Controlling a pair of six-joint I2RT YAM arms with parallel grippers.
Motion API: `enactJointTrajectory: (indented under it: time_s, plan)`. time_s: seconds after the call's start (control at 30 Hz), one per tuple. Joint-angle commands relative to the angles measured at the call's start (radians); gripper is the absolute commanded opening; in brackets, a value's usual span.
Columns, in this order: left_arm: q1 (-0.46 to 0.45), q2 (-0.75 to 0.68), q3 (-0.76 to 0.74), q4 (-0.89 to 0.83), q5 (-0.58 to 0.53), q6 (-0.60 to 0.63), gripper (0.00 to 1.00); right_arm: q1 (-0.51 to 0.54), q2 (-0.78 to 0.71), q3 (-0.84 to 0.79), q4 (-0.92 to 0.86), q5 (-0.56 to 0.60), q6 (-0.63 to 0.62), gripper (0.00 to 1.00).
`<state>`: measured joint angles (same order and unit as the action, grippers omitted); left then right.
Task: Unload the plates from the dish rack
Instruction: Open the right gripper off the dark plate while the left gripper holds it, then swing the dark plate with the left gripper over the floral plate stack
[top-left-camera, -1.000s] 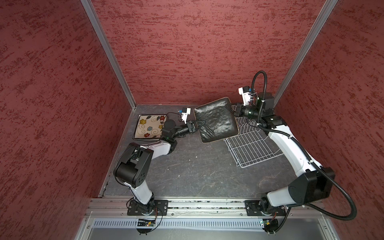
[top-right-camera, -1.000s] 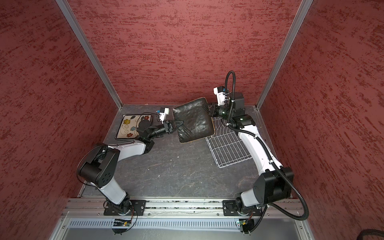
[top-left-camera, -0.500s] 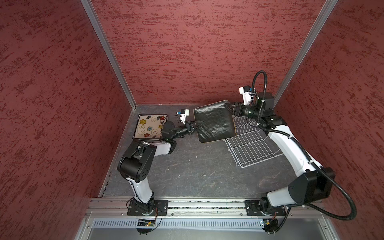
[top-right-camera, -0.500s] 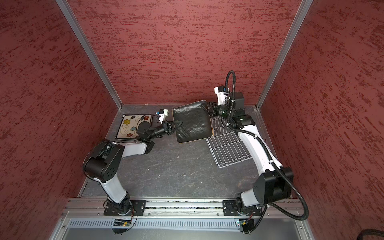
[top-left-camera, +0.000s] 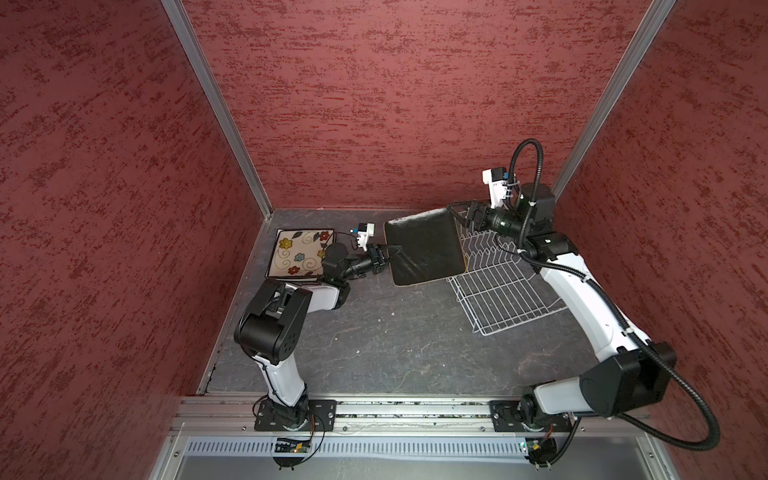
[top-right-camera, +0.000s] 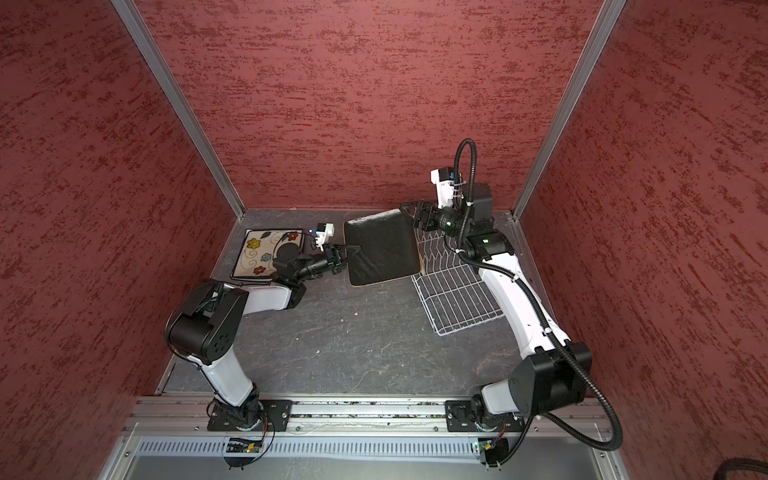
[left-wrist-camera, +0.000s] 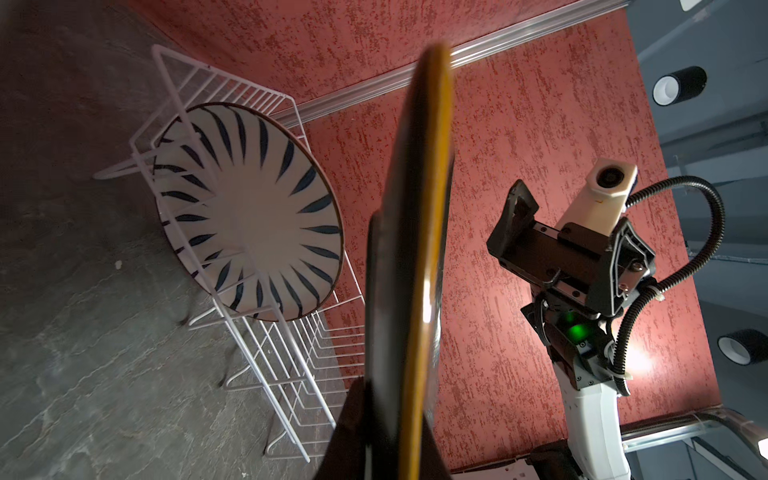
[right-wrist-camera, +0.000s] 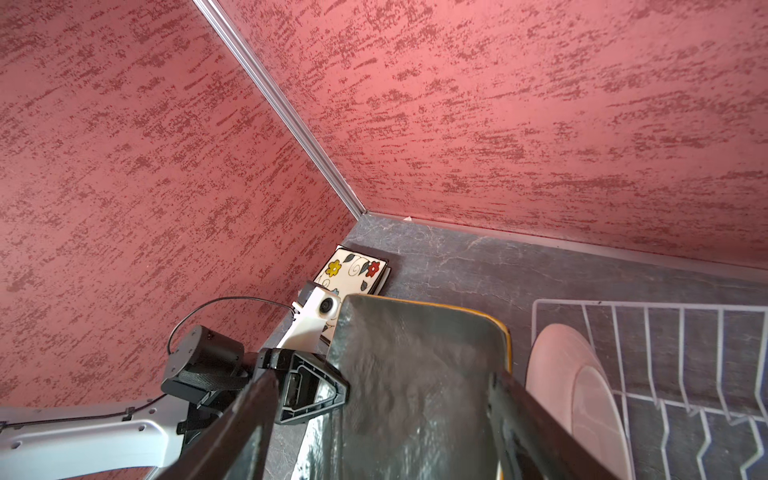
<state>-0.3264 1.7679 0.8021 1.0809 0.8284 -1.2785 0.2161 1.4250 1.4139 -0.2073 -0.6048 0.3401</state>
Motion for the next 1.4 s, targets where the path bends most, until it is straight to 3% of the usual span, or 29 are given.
enactJointTrajectory:
  time_s: [0.0, 0.4, 0.87, 1.37]
  plan:
    - [0.012, -0.075, 0.024, 0.116, -0.023, -0.007, 0.0, 0.0, -0.029, -0.017, 0.03, 0.022, -0.014, 0.83]
    - [0.064, -0.107, 0.001, 0.172, -0.034, -0.058, 0.0, -0.009, -0.045, -0.042, 0.033, 0.018, -0.018, 0.84]
    - [0.222, -0.297, -0.111, -0.034, -0.123, 0.055, 0.0, -0.024, -0.075, -0.084, 0.051, 0.02, -0.016, 0.84]
    - [0.385, -0.567, -0.328, -0.284, -0.369, 0.078, 0.0, -0.029, -0.086, -0.116, 0.072, 0.011, 0.0, 0.84]
